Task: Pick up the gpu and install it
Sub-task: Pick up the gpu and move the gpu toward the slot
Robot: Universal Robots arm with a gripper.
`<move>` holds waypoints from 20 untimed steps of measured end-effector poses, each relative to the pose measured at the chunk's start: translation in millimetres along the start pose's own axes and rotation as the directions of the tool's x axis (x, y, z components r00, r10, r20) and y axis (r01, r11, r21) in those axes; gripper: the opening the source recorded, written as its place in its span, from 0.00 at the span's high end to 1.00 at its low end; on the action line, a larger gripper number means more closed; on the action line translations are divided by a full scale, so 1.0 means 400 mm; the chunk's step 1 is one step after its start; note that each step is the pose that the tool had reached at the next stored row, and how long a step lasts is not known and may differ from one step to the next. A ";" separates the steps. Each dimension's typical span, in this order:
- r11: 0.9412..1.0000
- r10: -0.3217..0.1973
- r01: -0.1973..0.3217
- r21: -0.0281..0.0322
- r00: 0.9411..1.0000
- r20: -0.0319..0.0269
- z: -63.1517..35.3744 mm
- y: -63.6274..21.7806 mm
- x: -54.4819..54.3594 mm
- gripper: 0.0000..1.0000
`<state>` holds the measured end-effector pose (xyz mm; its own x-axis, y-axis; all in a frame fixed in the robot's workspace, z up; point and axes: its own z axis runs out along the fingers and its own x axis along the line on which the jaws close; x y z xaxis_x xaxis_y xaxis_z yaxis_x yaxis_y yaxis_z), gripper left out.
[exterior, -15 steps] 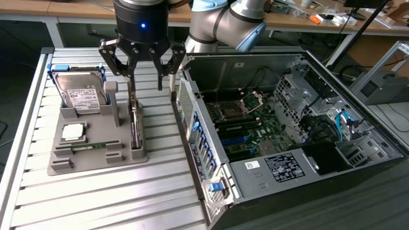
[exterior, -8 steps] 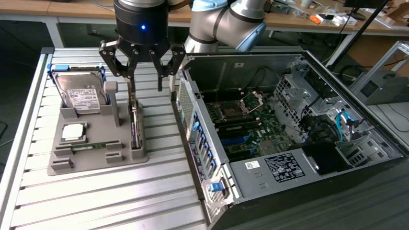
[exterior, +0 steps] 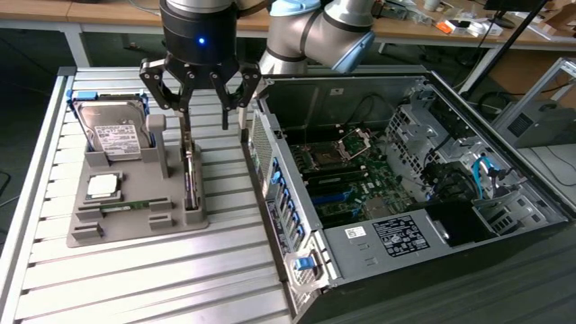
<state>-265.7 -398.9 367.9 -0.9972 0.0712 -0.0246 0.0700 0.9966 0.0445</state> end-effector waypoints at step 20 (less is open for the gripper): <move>1.000 0.000 0.000 0.000 1.000 0.000 0.013 -0.001 0.002 0.44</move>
<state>-266.5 -398.9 362.5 -0.9972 0.0712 -0.0246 0.0700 0.9966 0.0445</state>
